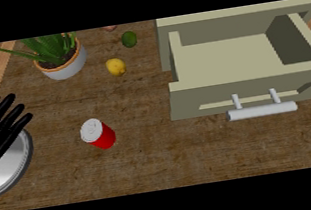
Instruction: Pick up the can, place it into the drawer and close the drawer
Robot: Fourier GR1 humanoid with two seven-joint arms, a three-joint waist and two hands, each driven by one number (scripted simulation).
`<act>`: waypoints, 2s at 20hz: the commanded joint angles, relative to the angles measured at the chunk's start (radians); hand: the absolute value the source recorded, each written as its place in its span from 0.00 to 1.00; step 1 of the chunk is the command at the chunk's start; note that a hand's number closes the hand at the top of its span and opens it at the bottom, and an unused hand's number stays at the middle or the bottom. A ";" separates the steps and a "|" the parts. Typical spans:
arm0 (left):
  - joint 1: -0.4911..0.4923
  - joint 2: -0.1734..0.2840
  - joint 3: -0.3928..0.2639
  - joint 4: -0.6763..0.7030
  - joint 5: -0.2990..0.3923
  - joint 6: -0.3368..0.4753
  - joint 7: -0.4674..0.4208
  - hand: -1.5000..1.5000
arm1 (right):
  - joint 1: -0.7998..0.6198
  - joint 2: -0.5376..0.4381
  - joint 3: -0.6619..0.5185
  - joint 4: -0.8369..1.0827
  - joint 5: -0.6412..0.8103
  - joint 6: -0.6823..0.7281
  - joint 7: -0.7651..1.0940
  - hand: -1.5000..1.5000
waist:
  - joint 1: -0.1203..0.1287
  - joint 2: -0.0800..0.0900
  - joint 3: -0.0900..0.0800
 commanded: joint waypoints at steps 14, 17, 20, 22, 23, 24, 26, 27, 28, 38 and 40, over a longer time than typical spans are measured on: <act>-0.089 -0.170 -0.145 0.259 -0.313 0.006 -0.150 0.00 | 0.052 0.029 -0.153 0.082 -0.051 0.195 -0.070 0.00 | -0.002 0.000 0.000; -0.050 -0.214 -0.195 0.264 -0.407 0.007 -0.223 0.00 | 0.004 0.001 -0.180 0.034 -0.104 0.157 0.025 0.00 | 0.002 0.000 0.000; -0.032 -0.217 -0.183 0.358 -0.448 -0.019 -0.308 0.00 | 0.045 0.080 -0.139 -0.047 -0.037 0.156 0.011 0.00 | 0.001 0.000 -0.001; -0.087 -0.217 -0.167 0.465 -0.461 -0.032 -0.351 0.00 | 0.008 0.011 -0.204 -0.001 -0.131 0.169 0.059 0.00 | 0.000 0.001 -0.001; -0.098 -0.204 -0.149 0.527 -0.479 -0.050 -0.396 0.00 | 0.041 0.041 -0.194 -0.011 -0.115 0.193 0.036 0.00 | -0.002 0.001 -0.001; -0.055 -0.205 -0.148 0.458 -0.463 -0.046 -0.381 0.00 | 0.009 0.041 -0.188 -0.055 -0.116 0.148 0.099 0.00 | 0.002 0.000 -0.001; -0.041 -0.218 -0.149 0.455 -0.484 -0.028 -0.402 0.00 | 0.021 0.041 -0.218 -0.017 -0.140 0.189 0.083 0.00 | 0.002 0.000 0.000; -0.085 -0.206 -0.139 0.543 -0.509 -0.039 -0.433 0.00 | 0.031 0.083 -0.199 -0.053 -0.106 0.183 0.068 0.00 | 0.000 0.001 0.000; -0.052 -0.214 -0.140 0.570 -0.544 -0.042 -0.507 0.00 | 0.060 0.031 -0.261 0.003 -0.175 0.241 0.044 0.00 | -0.002 0.000 0.000; -0.212 -0.148 -0.058 1.009 -0.638 -0.082 -0.780 0.00 | -0.017 0.040 -0.269 0.004 -0.139 0.231 0.072 0.00 | -0.005 0.002 -0.001; -0.219 -0.137 -0.054 1.006 -0.627 -0.084 -0.746 0.00 | 0.007 0.120 -0.208 -0.047 -0.058 0.213 0.064 0.00 | -0.002 0.002 -0.001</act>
